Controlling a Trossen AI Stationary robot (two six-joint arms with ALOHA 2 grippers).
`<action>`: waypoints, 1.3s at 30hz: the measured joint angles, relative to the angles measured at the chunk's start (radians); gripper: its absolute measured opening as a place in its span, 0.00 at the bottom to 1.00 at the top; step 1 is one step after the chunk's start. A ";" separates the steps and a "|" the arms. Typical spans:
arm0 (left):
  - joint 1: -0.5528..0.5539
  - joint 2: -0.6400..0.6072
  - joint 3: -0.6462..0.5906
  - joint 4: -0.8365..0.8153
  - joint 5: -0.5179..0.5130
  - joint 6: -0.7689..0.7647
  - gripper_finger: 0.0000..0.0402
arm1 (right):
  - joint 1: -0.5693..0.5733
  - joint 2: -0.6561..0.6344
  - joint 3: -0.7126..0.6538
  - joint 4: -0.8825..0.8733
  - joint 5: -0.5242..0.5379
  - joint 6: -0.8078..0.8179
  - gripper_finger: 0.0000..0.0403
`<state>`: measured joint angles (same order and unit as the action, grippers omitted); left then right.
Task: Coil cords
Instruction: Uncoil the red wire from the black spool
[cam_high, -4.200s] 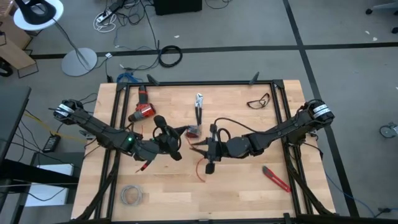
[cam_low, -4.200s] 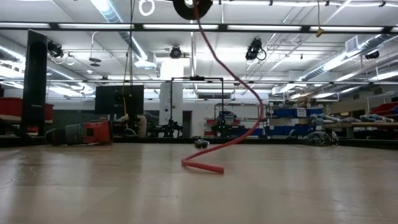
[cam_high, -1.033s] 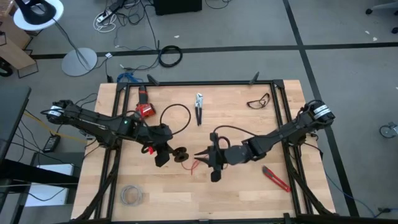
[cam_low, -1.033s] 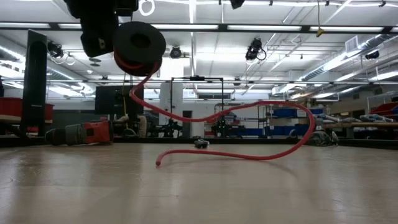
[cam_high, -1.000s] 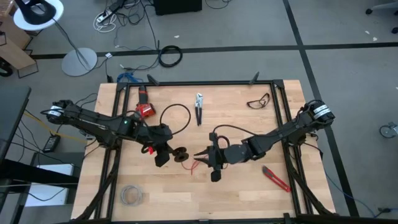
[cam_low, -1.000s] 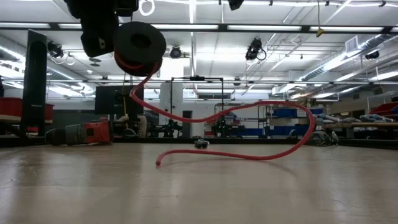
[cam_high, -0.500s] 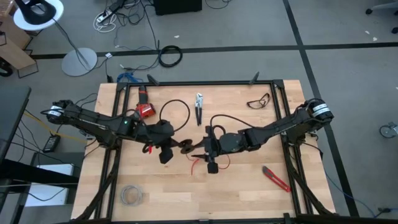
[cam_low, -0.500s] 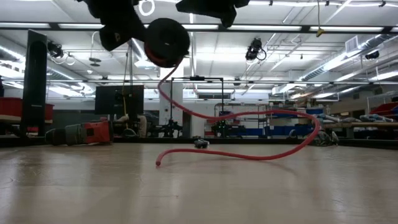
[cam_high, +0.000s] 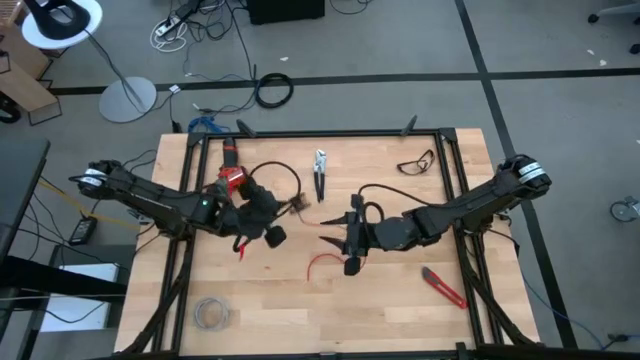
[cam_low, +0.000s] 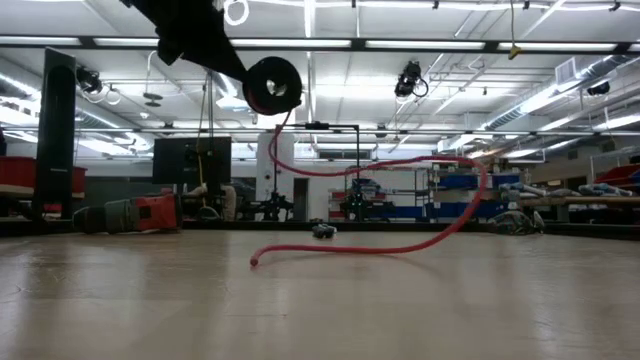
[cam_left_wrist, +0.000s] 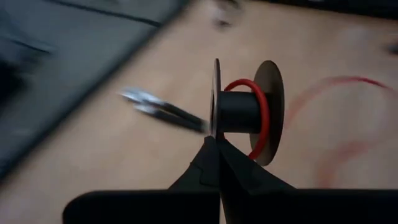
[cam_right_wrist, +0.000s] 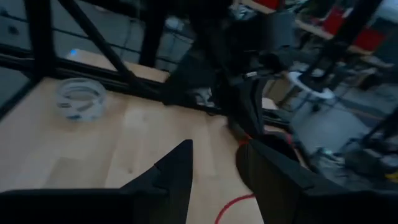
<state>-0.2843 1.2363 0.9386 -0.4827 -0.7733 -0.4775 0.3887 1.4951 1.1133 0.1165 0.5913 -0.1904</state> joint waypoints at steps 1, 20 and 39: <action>-0.001 0.011 0.000 0.001 -0.061 -0.002 0.00 | 0.005 -0.004 0.000 0.001 0.027 -0.011 0.37; 0.000 0.264 0.000 0.173 -0.726 -0.048 0.00 | 0.002 -0.009 0.000 0.064 0.101 0.007 0.32; -0.119 0.033 0.000 0.348 -0.451 0.182 0.00 | -0.059 0.065 0.000 -0.131 -0.108 0.145 0.28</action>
<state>-0.4035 1.2691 0.9390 -0.1349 -1.2245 -0.2951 0.3302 1.5596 1.1137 -0.0144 0.4835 -0.0455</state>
